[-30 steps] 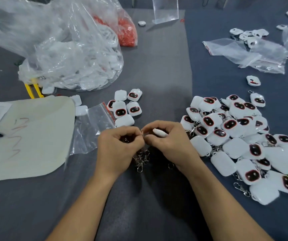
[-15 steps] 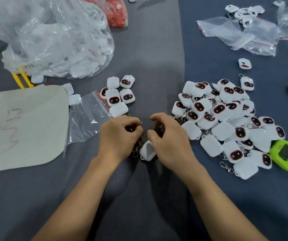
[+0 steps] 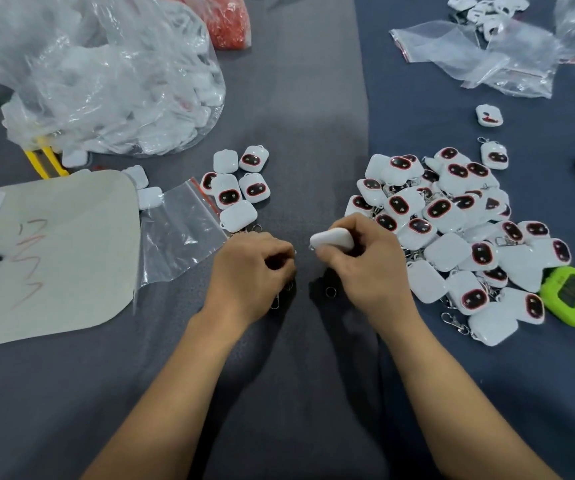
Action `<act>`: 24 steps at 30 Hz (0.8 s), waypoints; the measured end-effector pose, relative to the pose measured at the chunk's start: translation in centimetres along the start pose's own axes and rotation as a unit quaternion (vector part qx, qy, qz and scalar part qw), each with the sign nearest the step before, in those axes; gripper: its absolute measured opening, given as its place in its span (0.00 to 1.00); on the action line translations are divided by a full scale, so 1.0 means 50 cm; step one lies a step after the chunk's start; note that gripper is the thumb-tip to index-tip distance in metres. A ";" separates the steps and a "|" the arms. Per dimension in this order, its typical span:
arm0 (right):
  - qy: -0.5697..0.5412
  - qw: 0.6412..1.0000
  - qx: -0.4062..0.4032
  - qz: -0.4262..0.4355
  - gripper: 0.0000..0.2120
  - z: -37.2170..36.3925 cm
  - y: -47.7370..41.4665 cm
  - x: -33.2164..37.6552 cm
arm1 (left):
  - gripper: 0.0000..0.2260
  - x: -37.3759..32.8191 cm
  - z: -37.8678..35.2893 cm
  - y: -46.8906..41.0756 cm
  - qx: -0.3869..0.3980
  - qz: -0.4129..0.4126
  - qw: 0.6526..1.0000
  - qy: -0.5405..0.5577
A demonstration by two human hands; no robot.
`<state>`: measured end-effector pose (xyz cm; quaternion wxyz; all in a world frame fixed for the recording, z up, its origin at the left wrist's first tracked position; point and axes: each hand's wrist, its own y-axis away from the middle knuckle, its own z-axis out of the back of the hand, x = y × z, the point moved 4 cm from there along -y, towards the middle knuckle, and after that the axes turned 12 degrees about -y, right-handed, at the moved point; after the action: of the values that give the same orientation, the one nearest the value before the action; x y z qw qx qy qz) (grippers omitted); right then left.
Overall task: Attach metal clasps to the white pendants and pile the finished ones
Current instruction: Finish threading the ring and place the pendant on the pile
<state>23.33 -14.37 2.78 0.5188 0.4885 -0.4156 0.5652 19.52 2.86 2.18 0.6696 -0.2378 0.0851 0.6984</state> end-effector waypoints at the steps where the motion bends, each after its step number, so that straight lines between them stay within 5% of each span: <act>1: -0.002 1.000 0.004 -0.013 0.09 -0.004 -0.006 -0.002 | 0.02 -0.004 0.000 0.000 -0.002 -0.016 1.000 -0.017; 9: 0.077 0.993 0.087 0.008 0.11 -0.029 -0.022 -0.007 | 0.05 -0.004 0.001 -0.003 0.006 -0.035 0.999 -0.021; 24: 0.138 0.985 0.097 0.039 0.11 -0.026 -0.023 0.011 | 0.06 -0.001 -0.004 -0.005 0.018 -0.020 1.000 -0.013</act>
<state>24.32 -12.86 3.04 0.4988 0.4370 -0.3022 0.6847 19.80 2.75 2.07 0.6888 -0.2184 0.0840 0.6861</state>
